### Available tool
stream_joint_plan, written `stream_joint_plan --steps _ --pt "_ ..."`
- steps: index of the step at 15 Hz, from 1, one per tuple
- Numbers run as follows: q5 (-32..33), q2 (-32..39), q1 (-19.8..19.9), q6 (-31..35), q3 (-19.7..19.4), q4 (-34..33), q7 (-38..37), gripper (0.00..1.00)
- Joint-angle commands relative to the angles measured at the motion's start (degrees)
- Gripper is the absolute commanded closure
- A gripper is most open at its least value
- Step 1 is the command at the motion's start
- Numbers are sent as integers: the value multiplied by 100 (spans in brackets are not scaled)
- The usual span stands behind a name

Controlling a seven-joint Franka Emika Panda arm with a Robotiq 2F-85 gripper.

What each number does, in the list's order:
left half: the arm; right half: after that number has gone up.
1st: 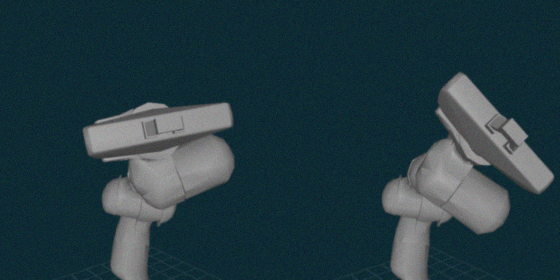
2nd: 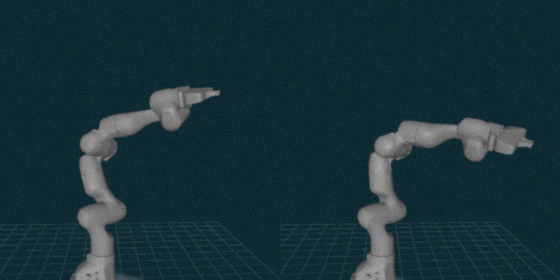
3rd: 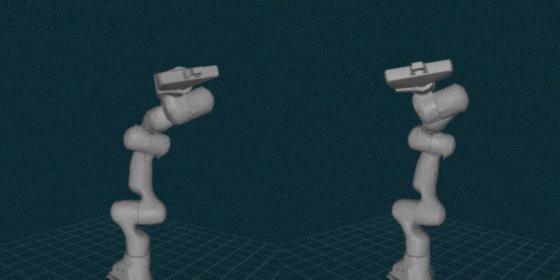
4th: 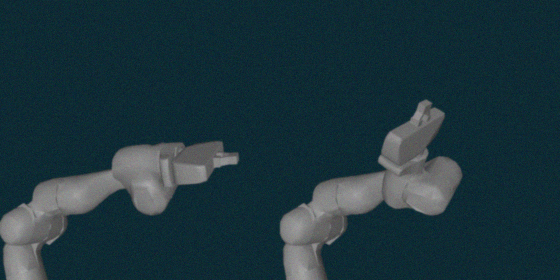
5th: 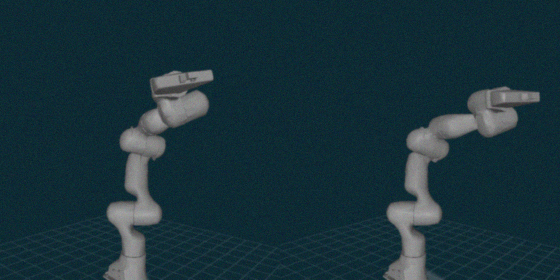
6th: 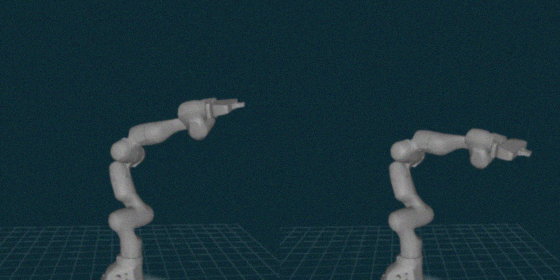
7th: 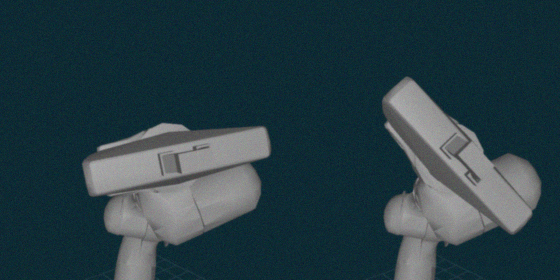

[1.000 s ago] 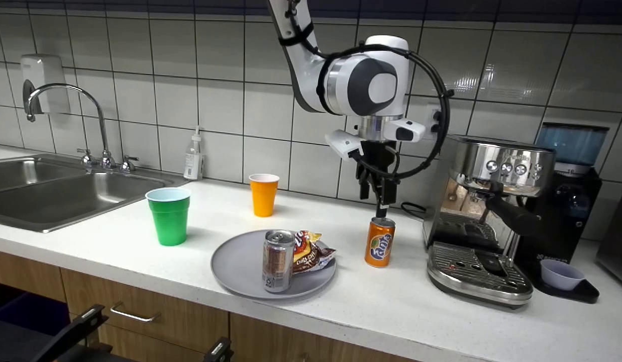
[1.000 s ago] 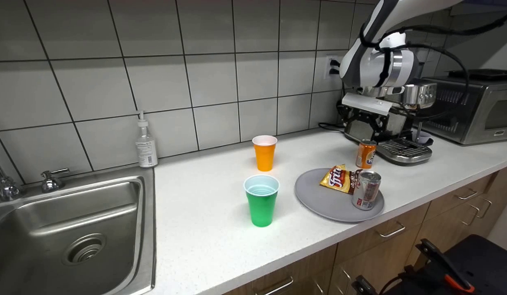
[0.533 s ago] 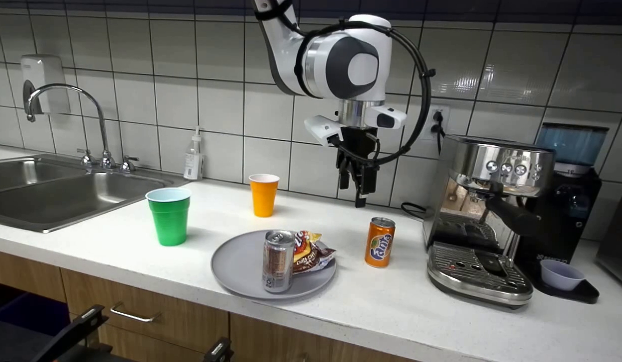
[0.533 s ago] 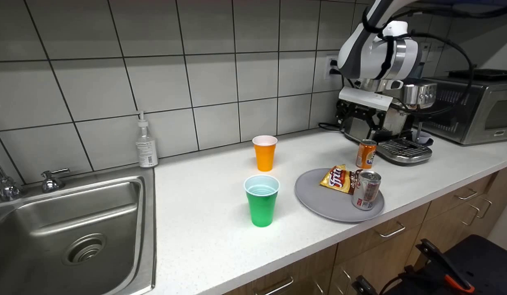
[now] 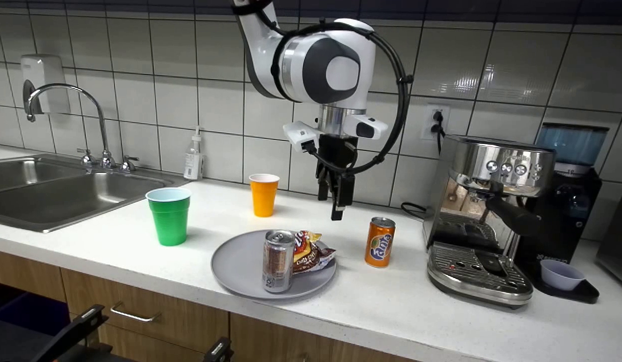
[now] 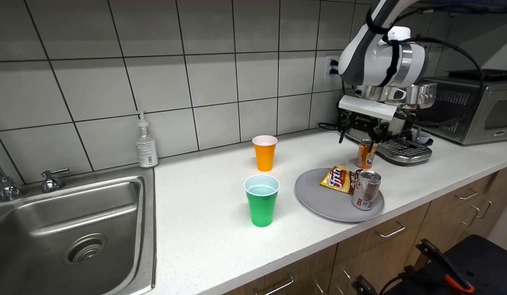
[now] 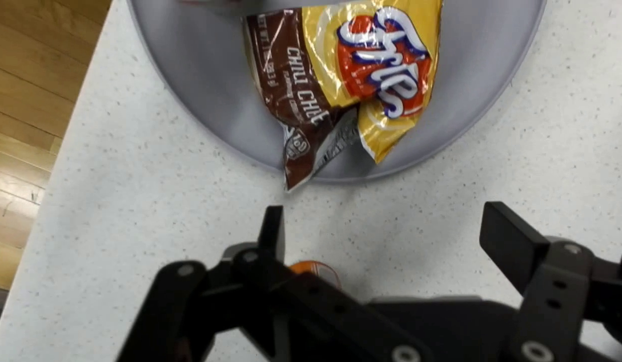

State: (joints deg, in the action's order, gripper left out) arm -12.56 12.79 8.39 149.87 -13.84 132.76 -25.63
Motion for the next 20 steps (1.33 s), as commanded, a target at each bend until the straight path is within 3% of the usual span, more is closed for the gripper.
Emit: stream_joint_plan --steps 1,13,20 --pt "-247 -265 -68 128 120 398 -274 0" --pt "-1960 -50 -115 1364 543 829 -659 0" --pt "-2139 160 -168 1706 500 915 -1110 0"
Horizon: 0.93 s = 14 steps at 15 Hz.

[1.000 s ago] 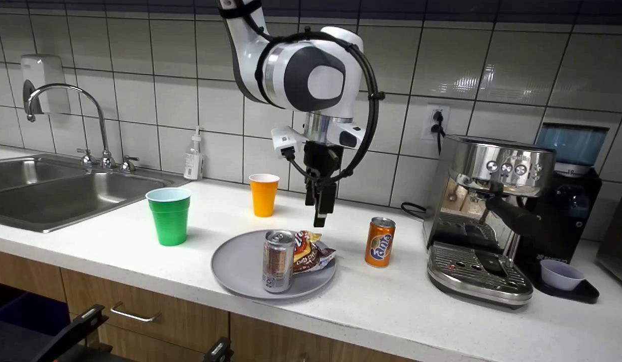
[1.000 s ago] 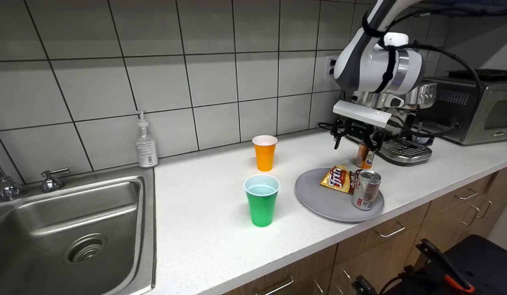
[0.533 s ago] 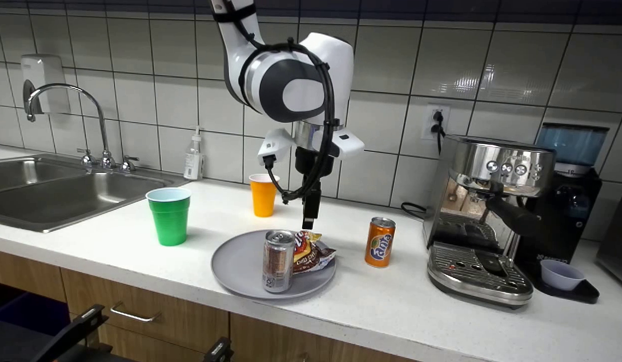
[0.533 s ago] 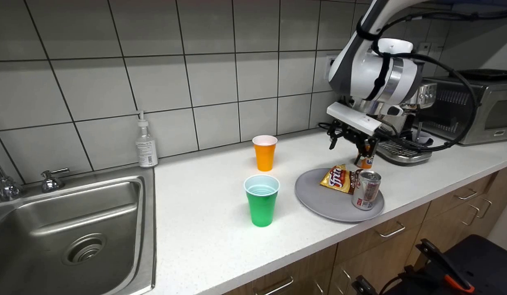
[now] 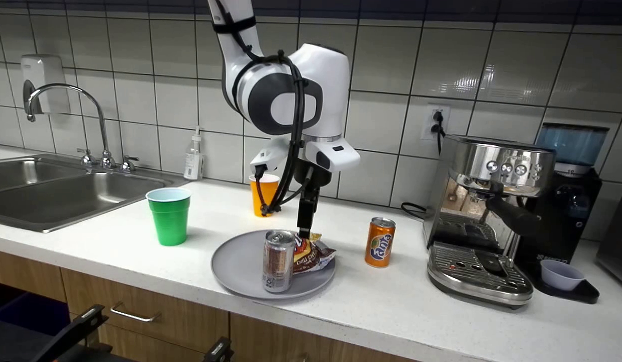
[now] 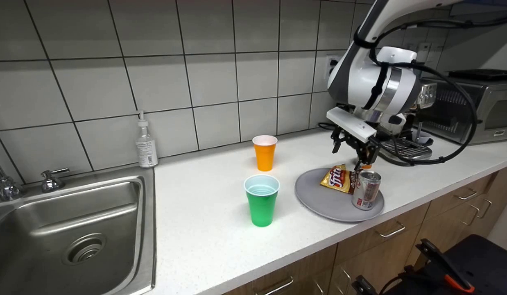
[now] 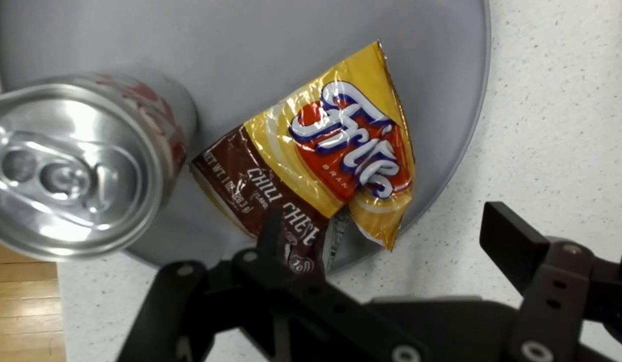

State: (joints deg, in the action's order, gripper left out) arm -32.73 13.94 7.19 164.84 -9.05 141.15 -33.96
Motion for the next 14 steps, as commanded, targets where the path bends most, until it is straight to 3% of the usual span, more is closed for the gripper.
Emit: stream_joint_plan --steps 1,14 --pt "-136 75 -43 236 29 81 -327 0" --pt "-411 363 -13 358 73 23 -557 0"
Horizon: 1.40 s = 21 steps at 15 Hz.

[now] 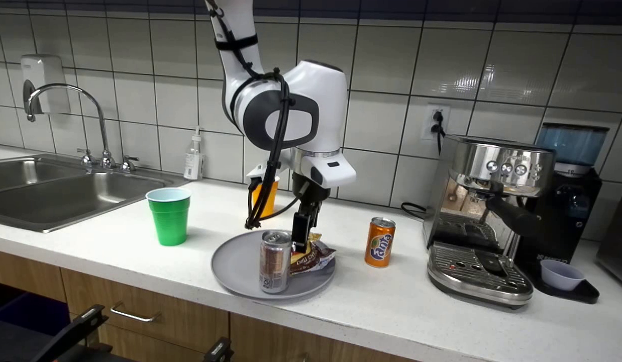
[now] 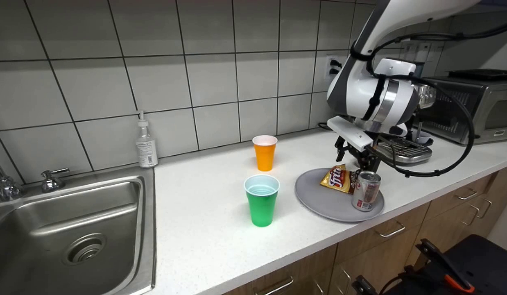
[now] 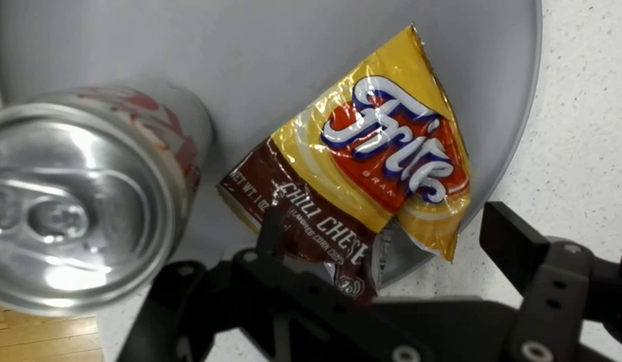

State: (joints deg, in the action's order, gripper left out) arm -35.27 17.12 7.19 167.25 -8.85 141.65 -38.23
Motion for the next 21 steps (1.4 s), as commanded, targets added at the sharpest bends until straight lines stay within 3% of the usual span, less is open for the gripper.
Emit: stream_joint_plan --steps 1,17,18,21 --pt "-178 58 -12 124 52 -30 -130 0" --pt "-278 250 -2 75 53 -169 -135 0" --pt "-296 256 8 75 64 -178 -129 20" --pt "-284 289 -2 90 54 -208 -144 42"
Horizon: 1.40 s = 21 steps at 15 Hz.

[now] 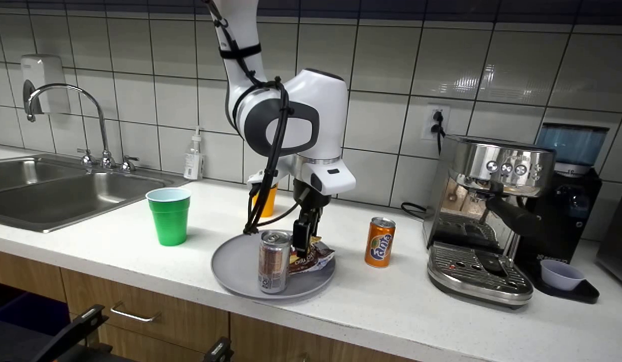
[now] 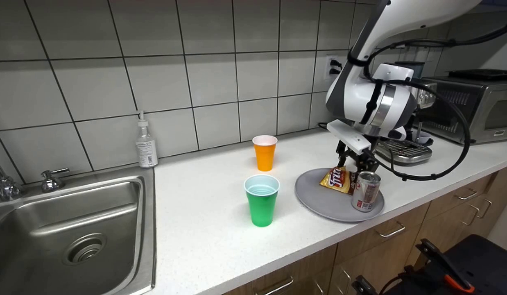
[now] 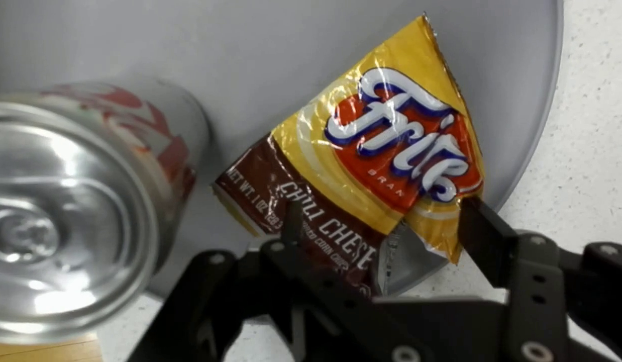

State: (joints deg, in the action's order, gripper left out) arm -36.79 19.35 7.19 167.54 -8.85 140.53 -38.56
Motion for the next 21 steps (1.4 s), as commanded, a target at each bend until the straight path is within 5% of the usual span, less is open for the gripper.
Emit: stream_joint_plan --steps 1,7,21 --pt "-130 75 -2 59 54 -109 -118 51" --pt "-84 89 -17 33 34 -143 -176 97" --pt "-11 -345 -102 -84 60 -88 -157 100"
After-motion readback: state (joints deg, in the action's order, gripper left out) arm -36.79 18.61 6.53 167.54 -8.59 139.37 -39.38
